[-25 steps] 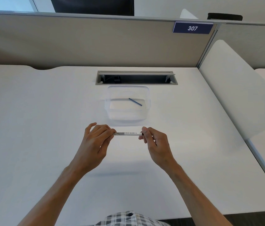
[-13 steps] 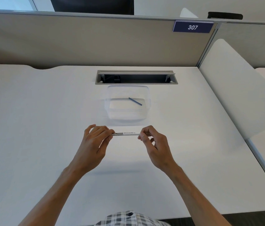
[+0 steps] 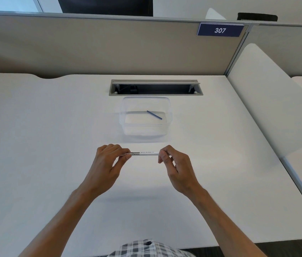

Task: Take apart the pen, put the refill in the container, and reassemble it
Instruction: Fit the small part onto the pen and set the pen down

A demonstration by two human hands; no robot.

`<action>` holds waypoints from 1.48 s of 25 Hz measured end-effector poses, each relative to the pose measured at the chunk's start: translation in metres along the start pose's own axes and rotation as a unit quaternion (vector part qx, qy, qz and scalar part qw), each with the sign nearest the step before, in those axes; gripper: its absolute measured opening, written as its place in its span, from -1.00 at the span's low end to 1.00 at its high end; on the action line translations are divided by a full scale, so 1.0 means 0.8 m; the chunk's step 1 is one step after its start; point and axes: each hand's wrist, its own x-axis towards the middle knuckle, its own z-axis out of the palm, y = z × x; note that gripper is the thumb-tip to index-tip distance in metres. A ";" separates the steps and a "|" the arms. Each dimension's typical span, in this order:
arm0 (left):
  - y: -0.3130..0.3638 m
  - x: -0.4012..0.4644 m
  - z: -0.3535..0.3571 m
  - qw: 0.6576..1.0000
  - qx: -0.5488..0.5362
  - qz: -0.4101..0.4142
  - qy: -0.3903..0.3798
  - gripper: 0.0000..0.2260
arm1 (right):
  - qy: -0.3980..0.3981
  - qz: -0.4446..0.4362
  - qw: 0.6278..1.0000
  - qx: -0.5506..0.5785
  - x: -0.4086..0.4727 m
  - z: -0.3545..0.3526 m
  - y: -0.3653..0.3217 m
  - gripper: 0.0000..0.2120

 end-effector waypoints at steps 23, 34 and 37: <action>0.004 0.003 -0.002 0.989 0.107 0.079 0.066 -0.89 | -0.013 0.097 0.981 0.169 0.008 0.006 -0.019 -0.55; 0.001 0.005 -0.011 0.996 0.064 0.033 0.054 -0.83 | 0.036 -0.145 0.967 -0.205 0.004 -0.008 -0.011 -0.81; 0.005 0.008 -0.014 0.997 0.039 0.029 0.054 -0.83 | 0.039 -0.146 0.970 -0.193 0.006 -0.012 -0.011 -0.78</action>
